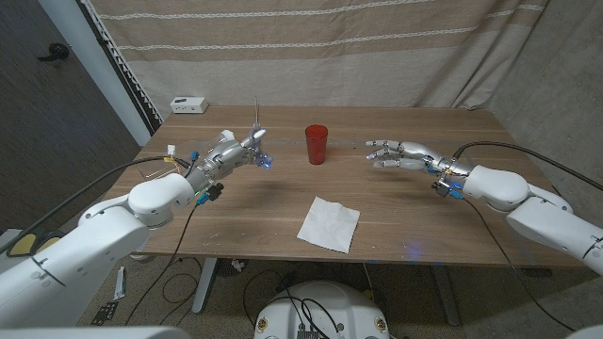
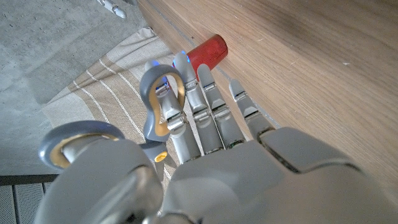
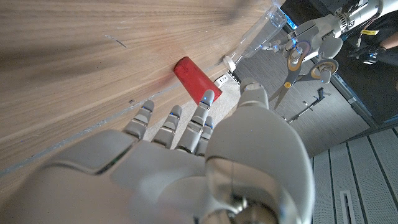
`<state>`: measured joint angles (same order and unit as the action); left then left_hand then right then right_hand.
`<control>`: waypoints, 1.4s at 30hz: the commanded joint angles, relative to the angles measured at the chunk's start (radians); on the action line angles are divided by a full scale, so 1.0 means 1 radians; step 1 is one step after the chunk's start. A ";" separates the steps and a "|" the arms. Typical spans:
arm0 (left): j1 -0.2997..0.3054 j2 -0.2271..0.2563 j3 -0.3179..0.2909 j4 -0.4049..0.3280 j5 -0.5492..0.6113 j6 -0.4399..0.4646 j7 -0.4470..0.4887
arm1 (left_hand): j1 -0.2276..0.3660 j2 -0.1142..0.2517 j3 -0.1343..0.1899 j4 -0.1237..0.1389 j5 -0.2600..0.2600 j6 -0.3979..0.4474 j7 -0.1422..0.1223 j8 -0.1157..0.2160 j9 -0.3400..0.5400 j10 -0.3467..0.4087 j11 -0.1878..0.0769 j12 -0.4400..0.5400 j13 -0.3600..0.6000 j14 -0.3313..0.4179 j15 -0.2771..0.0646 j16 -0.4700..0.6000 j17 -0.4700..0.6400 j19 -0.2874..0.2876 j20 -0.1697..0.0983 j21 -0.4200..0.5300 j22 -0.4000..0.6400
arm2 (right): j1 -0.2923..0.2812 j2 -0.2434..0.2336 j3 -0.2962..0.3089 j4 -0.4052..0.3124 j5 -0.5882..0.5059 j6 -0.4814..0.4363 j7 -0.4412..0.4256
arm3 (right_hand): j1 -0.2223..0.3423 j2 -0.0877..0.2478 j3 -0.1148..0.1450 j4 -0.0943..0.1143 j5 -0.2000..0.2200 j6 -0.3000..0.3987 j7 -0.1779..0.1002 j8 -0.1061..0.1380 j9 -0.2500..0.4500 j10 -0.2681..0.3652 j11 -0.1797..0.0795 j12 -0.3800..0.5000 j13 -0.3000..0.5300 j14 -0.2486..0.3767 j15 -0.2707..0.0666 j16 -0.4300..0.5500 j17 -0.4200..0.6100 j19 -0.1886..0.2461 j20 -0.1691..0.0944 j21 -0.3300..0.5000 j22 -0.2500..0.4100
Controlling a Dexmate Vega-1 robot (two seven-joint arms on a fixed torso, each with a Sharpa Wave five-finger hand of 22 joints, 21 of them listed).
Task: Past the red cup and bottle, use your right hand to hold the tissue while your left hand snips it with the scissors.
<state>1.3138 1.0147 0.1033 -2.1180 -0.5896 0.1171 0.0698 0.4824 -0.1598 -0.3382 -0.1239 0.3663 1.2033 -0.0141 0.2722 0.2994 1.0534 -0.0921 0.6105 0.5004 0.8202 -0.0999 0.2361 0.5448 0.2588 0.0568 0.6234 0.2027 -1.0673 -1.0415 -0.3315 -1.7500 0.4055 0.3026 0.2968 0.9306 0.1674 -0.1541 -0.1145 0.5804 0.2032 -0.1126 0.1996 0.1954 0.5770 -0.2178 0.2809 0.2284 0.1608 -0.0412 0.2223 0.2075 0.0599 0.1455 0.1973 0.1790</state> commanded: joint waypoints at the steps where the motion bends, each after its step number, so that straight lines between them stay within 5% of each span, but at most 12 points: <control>1: -0.005 -0.011 0.007 0.011 0.008 -0.014 0.008 | 0.012 0.005 0.000 0.002 0.005 -0.026 0.031 -0.005 0.002 0.060 -0.064 0.005 0.000 0.003 -0.111 -0.005 0.002 -0.002 -0.004 -0.005 0.005 | 0.038 -0.023 -0.031 0.022 0.001 0.003 0.088 | -0.003 0.007 0.002 0.005 -0.001 -0.005 0.003 -0.002 0.001 0.002 0.003 -0.002 0.002 0.001 -0.106 0.002 0.002 0.003 0.007 0.007 0.004; 20: 0.017 -0.017 -0.020 -0.005 0.035 -0.038 0.027 | 0.014 0.006 0.000 0.004 0.008 -0.027 0.030 -0.009 0.003 0.054 -0.065 0.012 -0.002 -0.009 -0.112 -0.010 0.004 -0.005 -0.001 -0.010 0.006 | 0.150 -0.064 -0.096 0.041 -0.076 0.020 0.251 | 0.026 0.006 0.023 -0.004 -0.009 -0.037 -0.005 -0.010 0.000 -0.051 0.003 -0.029 -0.007 -0.024 -0.100 -0.010 0.000 -0.007 0.009 0.002 0.004; 42: 0.021 -0.020 -0.017 -0.003 0.033 -0.025 0.015 | 0.016 0.005 0.000 0.005 0.009 -0.026 0.028 -0.011 0.004 0.053 -0.062 0.019 -0.007 -0.007 -0.113 -0.010 0.005 -0.004 -0.003 -0.014 0.007 | 0.118 -0.108 -0.112 -0.026 -0.181 0.035 0.219 | 0.072 0.010 0.057 -0.015 -0.015 -0.071 -0.019 -0.013 0.001 -0.106 0.003 -0.054 -0.014 -0.063 -0.103 -0.023 -0.002 -0.014 0.005 0.001 0.004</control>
<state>1.3311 0.9964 0.0855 -2.1223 -0.5559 0.0842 0.0864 0.4876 -0.1544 -0.3382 -0.1239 0.3712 1.2034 -0.0141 0.2622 0.2993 1.0486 -0.0967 0.6220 0.4912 0.8148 -0.0944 0.2285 0.5446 0.2587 0.0569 0.6099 0.2071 -0.9352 -1.1254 -0.4380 -1.7411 0.2809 0.3403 0.5380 0.9868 0.1787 -0.1070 -0.1283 0.5690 0.1419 -0.1305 0.1883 0.1956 0.4798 -0.2132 0.2320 0.2136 0.1094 -0.0372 0.2058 0.2045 0.0553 0.1483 0.1973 0.1790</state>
